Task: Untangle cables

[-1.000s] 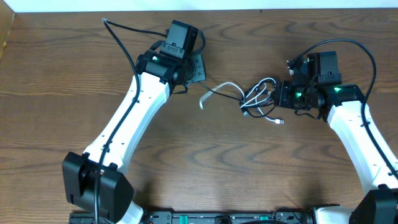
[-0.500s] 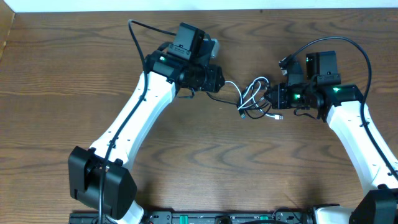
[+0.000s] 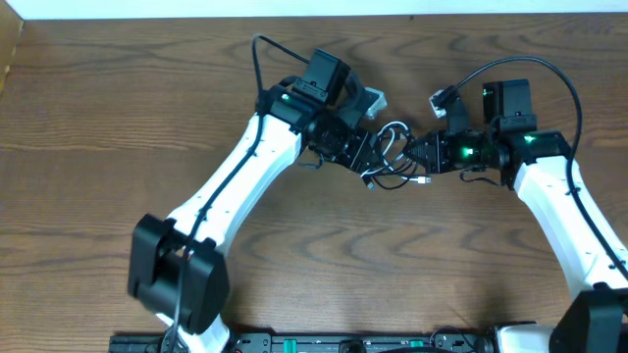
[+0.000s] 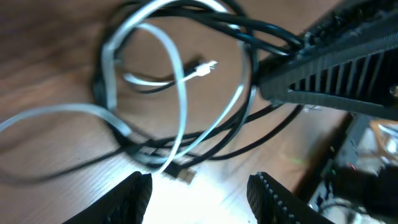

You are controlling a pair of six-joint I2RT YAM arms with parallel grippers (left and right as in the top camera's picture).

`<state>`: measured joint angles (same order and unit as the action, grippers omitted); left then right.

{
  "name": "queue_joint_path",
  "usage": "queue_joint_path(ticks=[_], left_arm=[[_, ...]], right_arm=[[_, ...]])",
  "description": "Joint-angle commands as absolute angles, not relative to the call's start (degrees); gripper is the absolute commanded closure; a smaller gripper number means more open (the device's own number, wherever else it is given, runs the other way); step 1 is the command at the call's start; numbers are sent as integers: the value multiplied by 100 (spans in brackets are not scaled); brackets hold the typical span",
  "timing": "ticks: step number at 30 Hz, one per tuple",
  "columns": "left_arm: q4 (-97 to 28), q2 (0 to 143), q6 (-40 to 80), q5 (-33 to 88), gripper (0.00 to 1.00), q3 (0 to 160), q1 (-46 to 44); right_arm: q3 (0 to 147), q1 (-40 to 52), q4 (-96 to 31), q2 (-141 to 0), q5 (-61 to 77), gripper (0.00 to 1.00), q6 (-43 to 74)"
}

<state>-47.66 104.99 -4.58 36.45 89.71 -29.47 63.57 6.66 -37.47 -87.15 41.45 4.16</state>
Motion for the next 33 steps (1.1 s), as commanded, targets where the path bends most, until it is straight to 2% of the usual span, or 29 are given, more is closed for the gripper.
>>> queue_joint_path(ticks=[1, 9, 14, 15, 17, 18, 23, 33], left_arm=[[-4772, 10779, -945, 4202, 45, 8973, -2934], [-4746, 11338, -1140, 4167, 44, 8973, -2934], [-4545, 11681, -1131, 3745, 46, 8973, -2934], [-4508, 11721, -1131, 3745, 53, 8973, -2934], [-4462, 11771, -1131, 3706, 91, 8973, -2934], [-4449, 11773, -1129, 3597, 93, 8973, -2934], [-4386, 11649, -185, 2032, 92, 9037, -2871], [-4209, 10787, 421, 1793, 93, 9115, -2670]], right_arm=[[6348, 631, -3730, -8847, 4567, 99, 246], [6348, 631, -3704, -8851, 4716, 99, 246], [6348, 631, -3708, -8851, 4716, 99, 248], [6348, 631, -3708, -8851, 4713, 99, 248], [6348, 628, -3706, -8851, 4707, 99, 250], [6348, 628, -3706, -8851, 4689, 99, 250], [6346, 631, -3728, -8851, 4383, 99, 526], [6342, 631, -3728, -8853, 3894, 99, 827]])
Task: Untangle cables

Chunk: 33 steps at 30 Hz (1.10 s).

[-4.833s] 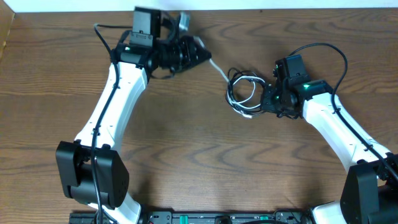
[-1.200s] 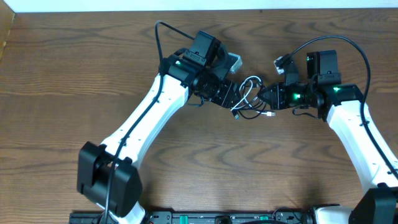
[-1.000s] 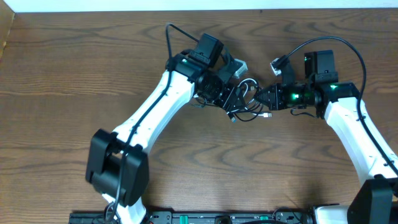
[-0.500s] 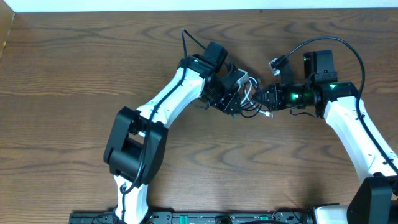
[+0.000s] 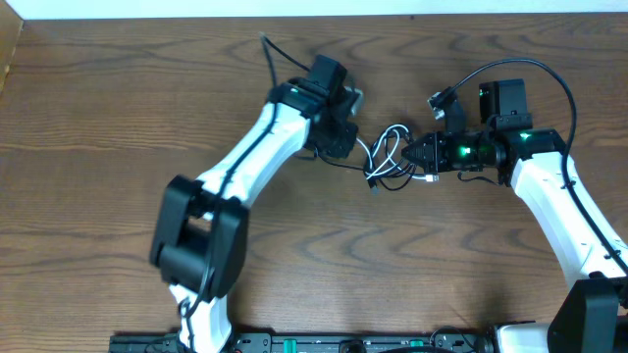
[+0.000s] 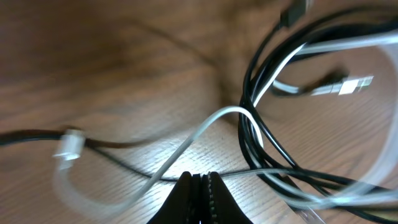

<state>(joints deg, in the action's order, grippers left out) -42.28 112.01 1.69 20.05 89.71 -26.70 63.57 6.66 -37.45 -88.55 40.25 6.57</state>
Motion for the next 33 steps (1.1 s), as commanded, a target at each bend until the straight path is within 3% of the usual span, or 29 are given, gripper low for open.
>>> queue_joint_path(ticks=[1, 4, 8, 23, 31, 32, 33], left_arm=[[-4211, 10724, 419, 1850, 92, 9115, -2676], [-4213, 10661, 342, 2648, 91, 9115, -2716], [-4191, 10794, -392, 4112, 74, 9030, -2810], [-3367, 11861, -351, 4456, 63, 9006, -3037], [-3227, 12164, -272, 4434, 62, 9006, -3068], [-3225, 12164, -274, 4431, 70, 9006, -3068], [-3218, 12162, -272, 4394, 85, 9008, -3059]], right_arm=[[6342, 631, -3732, -8853, 3896, 99, 827], [6342, 631, -3732, -8853, 3898, 99, 808], [6342, 631, -3726, -8853, 3900, 99, 808], [6342, 631, -3708, -8851, 3938, 99, 808], [6342, 631, -3708, -8853, 3935, 99, 808], [6342, 631, -3708, -8853, 3929, 99, 808], [6342, 631, -3712, -8853, 3909, 99, 810]])
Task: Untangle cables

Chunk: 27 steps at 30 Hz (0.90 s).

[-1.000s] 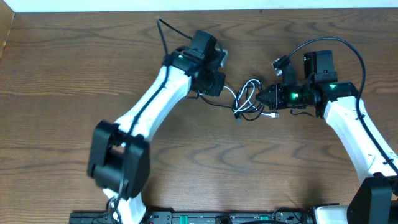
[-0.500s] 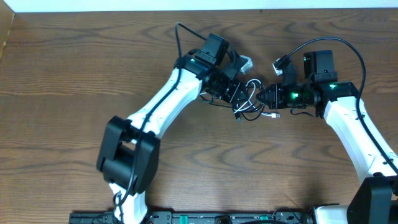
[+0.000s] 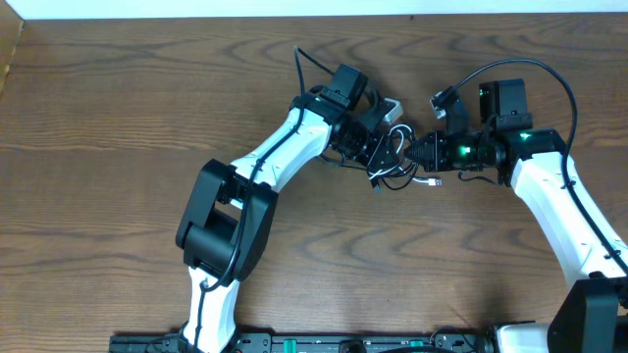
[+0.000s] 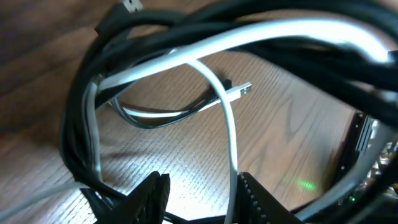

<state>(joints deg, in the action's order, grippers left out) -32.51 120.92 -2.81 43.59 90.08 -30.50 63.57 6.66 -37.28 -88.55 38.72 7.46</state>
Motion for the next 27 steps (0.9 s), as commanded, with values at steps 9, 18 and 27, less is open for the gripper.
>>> queue_joint_path(ticks=[9, 18, 27], left_arm=[[-3743, 11445, 539, 3033, 93, 9164, -2709], [-4003, 9754, 884, 2235, 92, 9164, -2609], [-4001, 8486, 1138, 1238, 93, 9164, -2604]], right_arm=[[6324, 631, -4021, -8853, 2333, 99, 1363], [5752, 635, -3658, -8853, 926, 97, 1841], [4866, 631, -3033, -8853, 847, 94, 2158]])
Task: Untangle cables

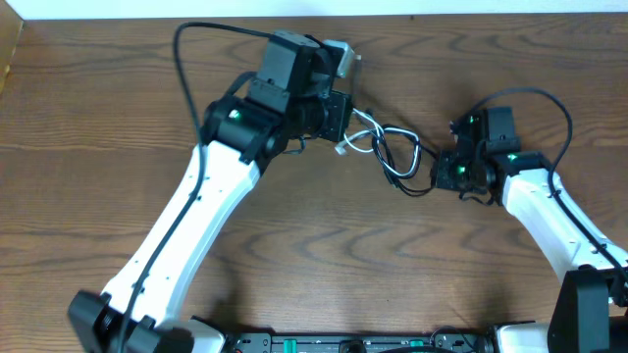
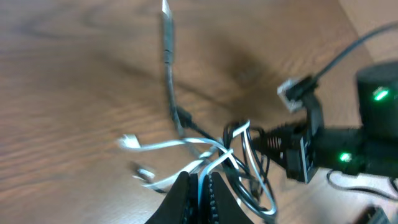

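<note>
A tangle of white cable [image 1: 365, 126] and black cable [image 1: 407, 181] lies stretched across the wooden table [image 1: 118, 118] between my two grippers. At the tangle's left end my left gripper [image 1: 342, 129] is shut on the white cable [image 2: 180, 144], which runs in between its jaws [image 2: 199, 182]. From the knot a dark cable [image 2: 171, 93] trails away, ending in a plug. My right gripper [image 1: 439, 173] is at the tangle's right end with its fingers together on the black loops; the left wrist view also shows the right gripper [image 2: 266, 138].
The table's far edge meets a white wall [image 1: 442, 8]. The right arm's own black lead [image 1: 535, 93] arches above its wrist, and the left arm's lead [image 1: 196, 34] loops over the table's back left.
My left gripper was open among the loops next to the right gripper. It is now shut on the white cable, higher and further left. The right gripper sits nearer the front, and the tangle is drawn out.
My left gripper first hung open over the bunched cables, which the right gripper held. Then it was shut at the tangle's left side, then open again inside the loops. Now it grips the white cable and the bundle is spread between the arms.
</note>
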You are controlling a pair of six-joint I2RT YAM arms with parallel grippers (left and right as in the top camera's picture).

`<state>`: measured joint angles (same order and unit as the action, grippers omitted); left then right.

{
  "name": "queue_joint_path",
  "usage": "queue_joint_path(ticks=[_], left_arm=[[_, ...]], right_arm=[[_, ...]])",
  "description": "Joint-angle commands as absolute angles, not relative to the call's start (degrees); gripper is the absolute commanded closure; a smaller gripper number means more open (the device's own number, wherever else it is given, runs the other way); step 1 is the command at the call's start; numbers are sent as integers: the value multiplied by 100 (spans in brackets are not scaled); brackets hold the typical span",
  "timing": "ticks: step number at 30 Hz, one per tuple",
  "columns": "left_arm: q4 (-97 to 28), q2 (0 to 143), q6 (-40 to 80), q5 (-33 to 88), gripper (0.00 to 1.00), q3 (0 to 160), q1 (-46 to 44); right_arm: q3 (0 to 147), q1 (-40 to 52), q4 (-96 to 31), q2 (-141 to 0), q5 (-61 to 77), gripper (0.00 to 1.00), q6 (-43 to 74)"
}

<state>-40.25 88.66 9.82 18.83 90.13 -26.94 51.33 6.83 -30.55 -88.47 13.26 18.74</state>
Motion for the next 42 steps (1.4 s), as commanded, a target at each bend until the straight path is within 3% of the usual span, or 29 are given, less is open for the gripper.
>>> queue_joint_path(ticks=[1, 13, 16, 21, 23, 30, 42], left_arm=[[-3994, 8383, 1144, 1190, 93, 9164, -2604], [-4226, 8224, 1518, 1151, 93, 9137, -2606], [-4359, 8412, 1577, 1409, 93, 9091, -2611], [-4519, 8949, 1577, 2139, 93, 9085, -2624], [-4543, 9201, 1579, 2390, 93, 9080, -2674], [-4799, 10103, 2091, 2502, 93, 9061, -3109], [-4882, 11633, 4265, 1723, 92, 9004, -3833]], right_arm=[[4803, 631, -2980, -8853, 849, 94, 2189], [4696, 620, -2871, -8851, 1256, 84, 2130], [4834, 620, -2897, -8829, 1824, 76, 1796], [5308, 620, -3074, -8654, 2561, 50, 1378], [5516, 622, -3183, -8613, 2679, 44, 1363], [5760, 552, -3459, -8611, 2147, 42, 1914], [5758, 191, -3734, -8615, 1660, 41, 2414]])
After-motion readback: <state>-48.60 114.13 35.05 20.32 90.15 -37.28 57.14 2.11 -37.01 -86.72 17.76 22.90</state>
